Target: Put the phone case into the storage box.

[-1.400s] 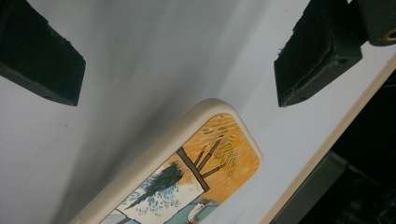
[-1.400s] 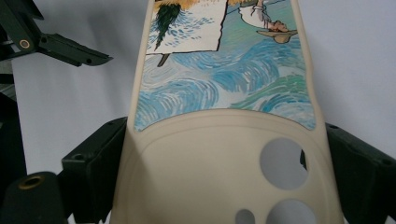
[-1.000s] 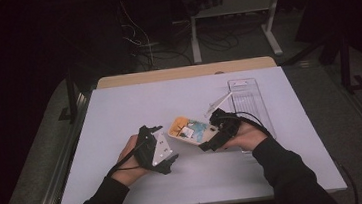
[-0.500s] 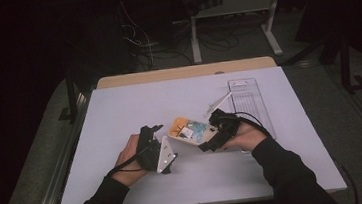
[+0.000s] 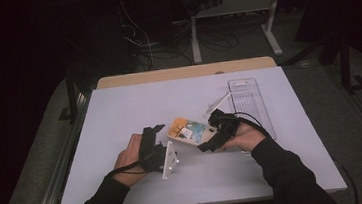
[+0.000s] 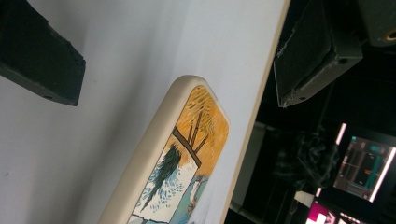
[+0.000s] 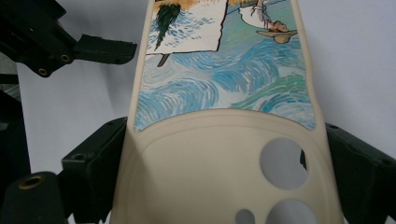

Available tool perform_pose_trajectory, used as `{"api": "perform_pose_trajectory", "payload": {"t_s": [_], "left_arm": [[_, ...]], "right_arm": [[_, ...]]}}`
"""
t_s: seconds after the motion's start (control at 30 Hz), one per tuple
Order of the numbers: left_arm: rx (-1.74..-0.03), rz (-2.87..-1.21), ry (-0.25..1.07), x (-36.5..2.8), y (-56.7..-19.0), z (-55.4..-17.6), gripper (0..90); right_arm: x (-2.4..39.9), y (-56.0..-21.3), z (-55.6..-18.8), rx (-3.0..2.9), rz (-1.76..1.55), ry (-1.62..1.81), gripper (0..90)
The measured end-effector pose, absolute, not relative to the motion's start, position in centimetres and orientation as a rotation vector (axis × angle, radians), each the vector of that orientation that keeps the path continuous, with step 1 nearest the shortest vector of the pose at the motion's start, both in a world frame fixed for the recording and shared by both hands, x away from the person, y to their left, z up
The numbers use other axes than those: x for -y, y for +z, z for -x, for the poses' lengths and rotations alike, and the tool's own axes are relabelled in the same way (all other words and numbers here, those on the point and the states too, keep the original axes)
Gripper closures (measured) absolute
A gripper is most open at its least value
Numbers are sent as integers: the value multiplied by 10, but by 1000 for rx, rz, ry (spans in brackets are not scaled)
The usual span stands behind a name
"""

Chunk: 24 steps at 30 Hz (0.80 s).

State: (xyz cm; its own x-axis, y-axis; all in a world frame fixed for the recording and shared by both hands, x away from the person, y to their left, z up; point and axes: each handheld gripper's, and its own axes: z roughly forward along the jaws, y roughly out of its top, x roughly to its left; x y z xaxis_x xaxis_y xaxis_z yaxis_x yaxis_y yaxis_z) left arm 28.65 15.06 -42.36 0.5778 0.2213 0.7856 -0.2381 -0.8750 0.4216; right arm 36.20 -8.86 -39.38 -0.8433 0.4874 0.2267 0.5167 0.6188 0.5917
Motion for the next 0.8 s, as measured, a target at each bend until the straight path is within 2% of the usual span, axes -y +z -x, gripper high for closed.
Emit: {"api": "perform_pose_trajectory", "payload": {"t_s": [0.27, 0.43, 0.8], "left_arm": [[66, -2304, 1321, -148, -426, -285, 16], [103, -2287, 1408, -146, -426, -284, 17], [177, -2281, 1467, -140, -429, -281, 18]], "right_arm": [[89, -395, -363, 2816, 837, -1036, 95], [87, -394, -363, 2806, 848, -1042, 95], [82, -392, -362, 2779, 846, -1061, 95]]}}
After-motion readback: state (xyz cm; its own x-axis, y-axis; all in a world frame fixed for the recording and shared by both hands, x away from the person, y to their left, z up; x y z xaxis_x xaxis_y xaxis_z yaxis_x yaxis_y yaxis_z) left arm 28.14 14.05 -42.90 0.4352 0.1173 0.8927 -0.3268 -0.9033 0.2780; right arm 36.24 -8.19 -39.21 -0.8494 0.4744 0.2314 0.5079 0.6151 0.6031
